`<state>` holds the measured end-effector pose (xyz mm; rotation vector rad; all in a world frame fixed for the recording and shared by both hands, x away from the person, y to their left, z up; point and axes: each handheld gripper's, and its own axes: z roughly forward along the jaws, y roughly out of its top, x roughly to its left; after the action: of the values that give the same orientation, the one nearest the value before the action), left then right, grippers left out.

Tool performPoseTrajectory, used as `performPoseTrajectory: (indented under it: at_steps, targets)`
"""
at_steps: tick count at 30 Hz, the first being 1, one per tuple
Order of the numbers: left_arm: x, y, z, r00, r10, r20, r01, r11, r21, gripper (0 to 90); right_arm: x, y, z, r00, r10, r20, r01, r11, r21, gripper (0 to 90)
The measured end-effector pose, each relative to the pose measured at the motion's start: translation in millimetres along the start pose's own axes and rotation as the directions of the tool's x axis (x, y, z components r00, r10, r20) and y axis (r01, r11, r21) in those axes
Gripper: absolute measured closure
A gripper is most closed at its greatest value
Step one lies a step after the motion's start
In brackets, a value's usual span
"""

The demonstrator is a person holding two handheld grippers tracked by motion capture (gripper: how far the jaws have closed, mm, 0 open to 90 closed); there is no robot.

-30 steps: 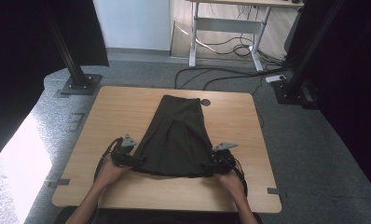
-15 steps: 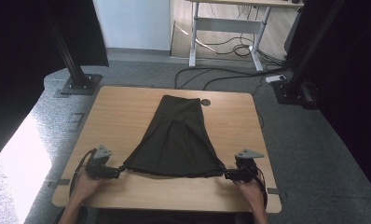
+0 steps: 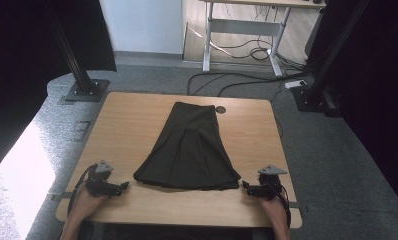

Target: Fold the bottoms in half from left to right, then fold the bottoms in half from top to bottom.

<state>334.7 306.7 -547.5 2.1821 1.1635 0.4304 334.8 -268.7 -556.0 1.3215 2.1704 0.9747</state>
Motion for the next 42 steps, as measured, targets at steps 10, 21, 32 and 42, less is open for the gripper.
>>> performPoseTrajectory:
  at_steps: [10, 21, 32, 42]
  targets:
    - [-1.2, -0.2, -0.2, 0.9999, -0.011, -0.01, 0.011, 0.9999, 0.0, 0.0, 0.1, 0.0, 0.2, 0.9999, 0.008, 0.008, -0.008, 1.0, 0.003, 11.3]
    - [-3.0, 0.0, -0.5, 0.9988, -0.036, -0.032, 0.036, 0.9993, 0.002, 0.0, -1.6, 0.1, -2.8, 0.9986, 0.053, -0.004, -0.053, 0.999, -0.002, 12.7]
    - [-0.8, 4.9, -10.5, 0.9972, -0.051, -0.055, 0.048, 0.9978, -0.045, 0.0, -7.9, 29.5, 16.8, 0.998, 0.025, 0.058, -0.026, 0.999, 0.028, 13.4]
    - [3.3, 5.7, -12.7, 0.9963, -0.057, -0.064, 0.053, 0.9973, -0.051, 0.0, 19.5, 38.7, 36.8, 1.0, -0.009, 0.004, 0.008, 0.999, 0.035, 14.8]
